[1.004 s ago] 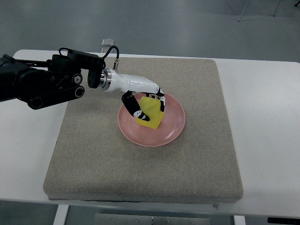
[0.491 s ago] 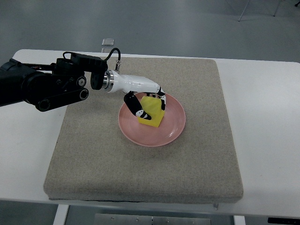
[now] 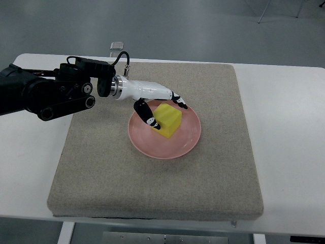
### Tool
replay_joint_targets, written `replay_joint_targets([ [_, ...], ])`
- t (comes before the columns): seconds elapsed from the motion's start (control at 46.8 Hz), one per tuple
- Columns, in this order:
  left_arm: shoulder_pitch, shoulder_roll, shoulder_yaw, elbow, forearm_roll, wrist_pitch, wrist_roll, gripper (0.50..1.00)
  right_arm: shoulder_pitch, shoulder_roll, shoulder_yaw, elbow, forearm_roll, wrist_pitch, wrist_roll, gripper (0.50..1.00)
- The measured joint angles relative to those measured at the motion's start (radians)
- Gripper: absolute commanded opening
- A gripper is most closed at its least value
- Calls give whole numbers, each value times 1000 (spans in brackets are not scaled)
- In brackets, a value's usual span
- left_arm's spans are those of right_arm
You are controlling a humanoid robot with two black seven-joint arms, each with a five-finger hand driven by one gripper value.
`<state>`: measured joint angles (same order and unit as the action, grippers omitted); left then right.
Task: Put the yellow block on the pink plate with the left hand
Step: 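Raise the open left hand away from the plate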
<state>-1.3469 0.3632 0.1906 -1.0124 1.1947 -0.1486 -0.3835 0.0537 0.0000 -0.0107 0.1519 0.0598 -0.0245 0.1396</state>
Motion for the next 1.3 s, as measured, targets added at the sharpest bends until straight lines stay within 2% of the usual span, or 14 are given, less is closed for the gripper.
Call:
replay_joint_targets([
  [0.235, -6, 14, -15, 1, -11, 1, 0, 894, 0, 0, 0, 0, 0, 0, 0, 924],
  [0.427, -10, 71, -34, 30, -14, 5, 0, 894, 0, 0, 0, 0, 0, 0, 0, 924],
  [0.854, 38, 88, -45, 358, -48, 118, 0, 881, 0, 0, 0, 0, 0, 0, 0, 924],
  [1.089, 99, 79, -52, 460, -89, 144, 0, 885, 0, 0, 0, 0, 0, 0, 0, 924],
  [1.302, 154, -10, -124, 575, -200, 173, 17, 889, 0, 0, 0, 0, 0, 0, 0, 924],
])
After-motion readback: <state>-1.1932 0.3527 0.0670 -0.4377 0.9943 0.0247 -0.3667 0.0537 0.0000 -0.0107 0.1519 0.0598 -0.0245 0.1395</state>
